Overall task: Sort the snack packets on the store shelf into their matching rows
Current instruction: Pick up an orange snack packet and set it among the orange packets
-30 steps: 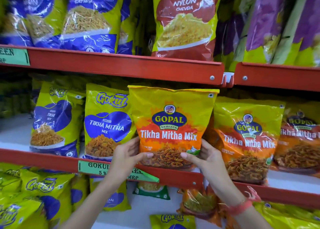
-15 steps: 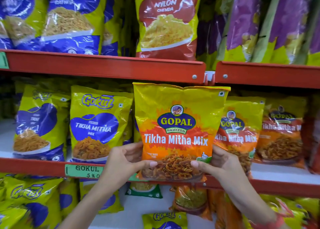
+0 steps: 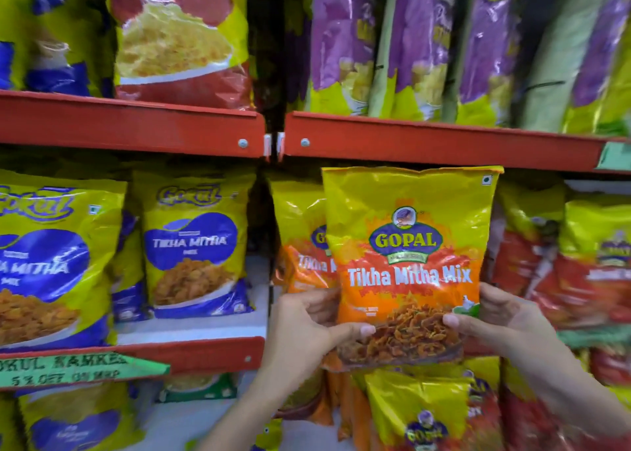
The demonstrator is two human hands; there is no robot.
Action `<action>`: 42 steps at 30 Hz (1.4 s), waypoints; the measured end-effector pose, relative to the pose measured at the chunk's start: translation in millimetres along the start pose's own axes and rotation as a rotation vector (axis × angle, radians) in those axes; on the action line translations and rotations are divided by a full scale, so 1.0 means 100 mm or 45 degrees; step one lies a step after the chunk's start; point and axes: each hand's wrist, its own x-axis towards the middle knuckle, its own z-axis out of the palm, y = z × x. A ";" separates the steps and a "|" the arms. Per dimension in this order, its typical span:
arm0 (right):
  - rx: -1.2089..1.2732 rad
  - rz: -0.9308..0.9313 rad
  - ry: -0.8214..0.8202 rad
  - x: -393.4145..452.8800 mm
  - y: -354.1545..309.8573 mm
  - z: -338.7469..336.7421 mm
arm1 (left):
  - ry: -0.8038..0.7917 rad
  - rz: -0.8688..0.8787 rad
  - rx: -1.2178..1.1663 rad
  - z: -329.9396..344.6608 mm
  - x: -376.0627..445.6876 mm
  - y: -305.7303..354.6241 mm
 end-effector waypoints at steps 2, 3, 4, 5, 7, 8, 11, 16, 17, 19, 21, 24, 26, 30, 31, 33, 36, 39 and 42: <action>0.009 0.018 0.023 0.08 0.06 -0.32 | 0.008 0.037 0.002 0.34 0.13 -0.03; 0.010 0.031 0.037 0.12 0.10 -0.45 | 0.016 0.050 0.026 0.49 0.20 -0.05; 0.000 0.044 0.053 0.17 0.14 -0.57 | 0.022 0.059 0.059 0.62 0.26 -0.07; -0.010 0.060 0.073 0.22 0.19 -0.66 | 0.030 0.057 0.089 0.74 0.32 -0.11; -0.019 0.090 0.106 0.31 0.30 -0.82 | 0.066 0.034 0.115 0.96 0.41 -0.17; -0.020 0.107 0.129 0.37 0.36 -0.85 | 0.095 0.022 0.127 1.02 0.46 -0.19; 0.002 0.126 0.204 0.51 0.46 -0.95 | 0.169 0.006 0.175 1.19 0.62 -0.20; 0.040 0.132 0.181 0.69 0.51 -1.16 | 0.173 -0.028 0.306 1.43 0.85 -0.22; 0.019 0.152 0.181 0.69 0.54 -1.16 | 0.169 -0.059 0.327 1.47 0.85 -0.26; -0.020 0.189 0.190 0.67 0.63 -1.16 | 0.158 -0.122 0.364 1.52 0.83 -0.37; -0.020 0.230 0.193 0.63 0.70 -1.15 | 0.150 -0.141 0.408 1.54 0.81 -0.46; -0.023 0.260 0.183 0.60 0.73 -1.13 | 0.140 -0.144 0.437 1.55 0.83 -0.51; -0.023 0.258 0.188 0.60 0.69 -1.09 | 0.106 -0.157 0.477 1.56 0.85 -0.50; -0.089 0.218 0.235 0.54 0.53 -0.87 | -0.013 -0.155 0.532 1.50 0.76 -0.41; -0.126 0.207 0.283 0.52 0.50 -0.79 | -0.036 -0.144 0.519 1.47 0.71 -0.38; -0.244 0.157 0.396 0.46 0.42 -0.62 | -0.066 -0.131 0.453 1.37 0.61 -0.30; -0.354 -0.046 0.462 0.30 0.29 -0.28 | -0.082 -0.103 0.318 1.17 0.42 -0.18; -0.255 -0.258 0.387 0.17 0.23 0.14 | -0.041 -0.078 0.225 0.93 0.24 -0.12; -0.104 -0.292 0.254 0.05 0.27 0.51 | -0.007 -0.088 0.185 0.65 0.03 -0.18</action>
